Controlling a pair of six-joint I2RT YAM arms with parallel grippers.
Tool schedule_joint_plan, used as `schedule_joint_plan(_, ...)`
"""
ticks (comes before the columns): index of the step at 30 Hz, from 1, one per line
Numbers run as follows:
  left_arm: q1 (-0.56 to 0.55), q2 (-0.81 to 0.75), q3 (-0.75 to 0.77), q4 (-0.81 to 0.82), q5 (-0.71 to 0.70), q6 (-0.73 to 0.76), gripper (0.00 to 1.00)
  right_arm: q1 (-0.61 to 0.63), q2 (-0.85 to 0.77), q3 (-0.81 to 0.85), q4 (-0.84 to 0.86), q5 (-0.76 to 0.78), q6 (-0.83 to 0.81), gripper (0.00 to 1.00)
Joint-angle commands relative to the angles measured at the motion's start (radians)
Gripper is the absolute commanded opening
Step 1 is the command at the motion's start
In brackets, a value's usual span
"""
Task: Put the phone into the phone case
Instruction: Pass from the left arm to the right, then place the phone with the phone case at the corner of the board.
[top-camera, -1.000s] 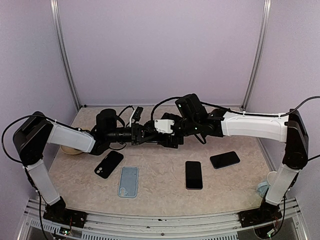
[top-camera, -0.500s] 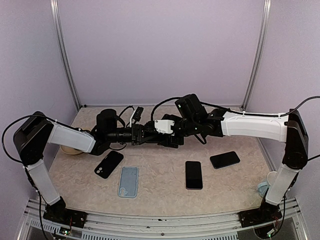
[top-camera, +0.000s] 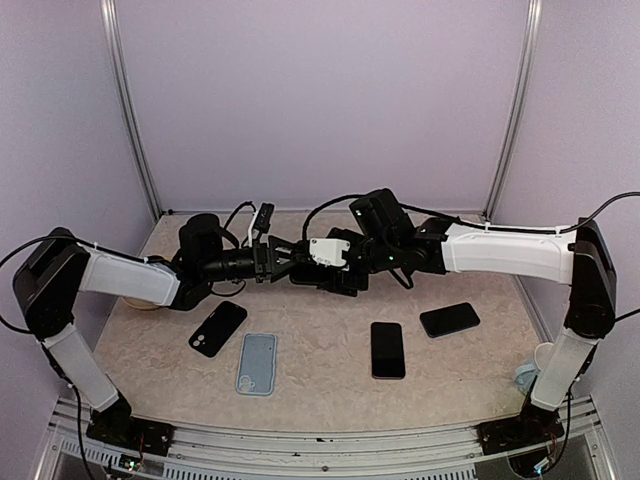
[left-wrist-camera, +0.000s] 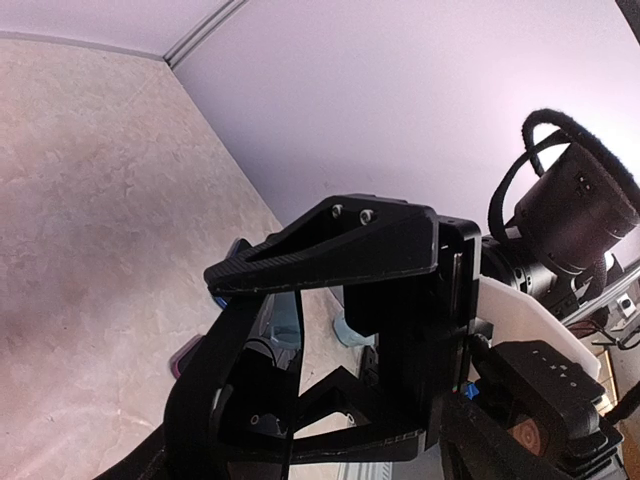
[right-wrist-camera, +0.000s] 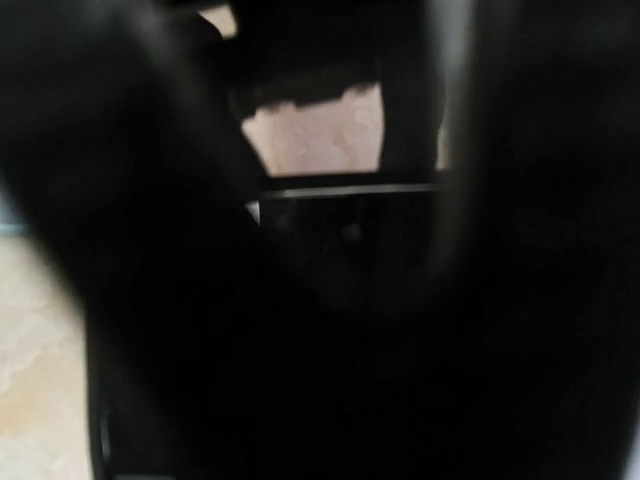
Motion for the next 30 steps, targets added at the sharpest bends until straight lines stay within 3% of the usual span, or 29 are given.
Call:
schedule_joint_plan(1, 0.026, -0.054, -0.043, 0.008, -0.058, 0.012, 0.85, -0.014, -0.036, -0.004, 0.021, 0.014, 0.02, 0.55)
schedule_joint_plan(5, 0.038, -0.082, -0.065, -0.004, -0.083, 0.017, 0.98, -0.041, -0.046, -0.013, 0.019, 0.006, 0.027, 0.54)
schedule_joint_plan(30, 0.056, -0.14, -0.108, -0.064, -0.121, 0.036, 0.99, -0.313, -0.024, -0.041, 0.028, -0.053, 0.089, 0.53)
